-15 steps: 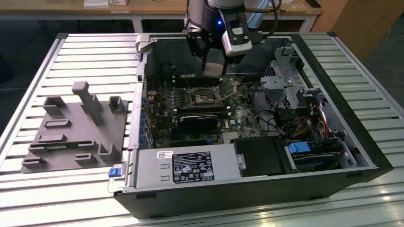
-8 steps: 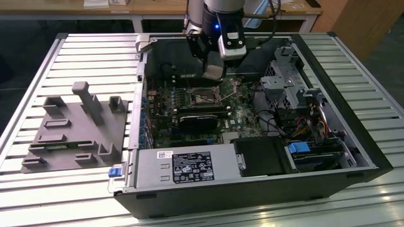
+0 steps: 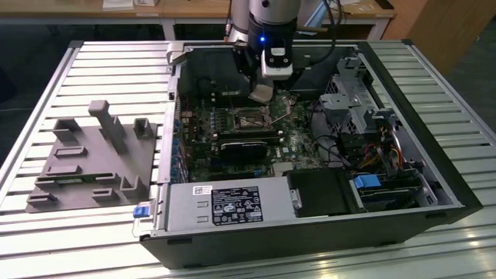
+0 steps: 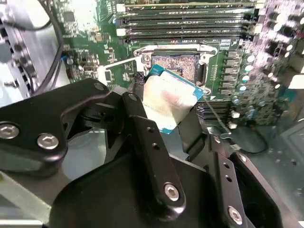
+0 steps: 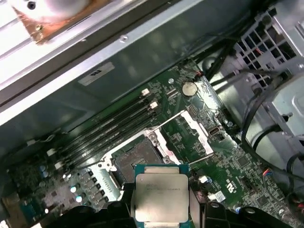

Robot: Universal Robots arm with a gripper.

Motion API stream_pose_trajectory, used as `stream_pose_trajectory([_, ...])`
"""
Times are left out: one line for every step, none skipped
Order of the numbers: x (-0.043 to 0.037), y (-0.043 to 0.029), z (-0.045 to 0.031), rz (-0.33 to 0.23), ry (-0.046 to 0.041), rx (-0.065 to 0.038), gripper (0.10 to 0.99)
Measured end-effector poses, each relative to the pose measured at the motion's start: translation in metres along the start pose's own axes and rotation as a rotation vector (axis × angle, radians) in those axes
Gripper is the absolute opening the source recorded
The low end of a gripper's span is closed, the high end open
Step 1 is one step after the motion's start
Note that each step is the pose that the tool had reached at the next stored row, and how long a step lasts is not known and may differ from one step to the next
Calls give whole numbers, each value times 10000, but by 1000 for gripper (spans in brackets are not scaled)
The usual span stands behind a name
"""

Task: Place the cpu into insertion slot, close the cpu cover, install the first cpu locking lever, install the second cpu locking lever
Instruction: 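Place the cpu into insertion slot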

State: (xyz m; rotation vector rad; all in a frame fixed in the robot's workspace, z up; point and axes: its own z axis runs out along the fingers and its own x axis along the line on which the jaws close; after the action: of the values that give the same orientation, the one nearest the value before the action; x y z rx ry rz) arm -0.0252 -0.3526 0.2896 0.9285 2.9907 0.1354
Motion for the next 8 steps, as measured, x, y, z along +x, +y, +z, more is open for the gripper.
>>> stream_pose_trajectory([0,-1,16,180,-15,-3,537])
stream_pose_trajectory([0,-3,32,358,-31,-6,537])
stream_pose_trajectory([-1,-4,49,539,-47,-9,537])
stream_pose_trajectory([-1,-5,65,716,-63,-12,537])
stream_pose_trajectory([-1,-6,81,897,-79,-13,537])
stream_pose_trajectory([-2,-8,100,1091,-96,-16,537])
stream_pose_trajectory([-2,-9,118,1271,-112,-19,537])
stream_pose_trajectory([-2,-11,133,1450,-128,-20,537])
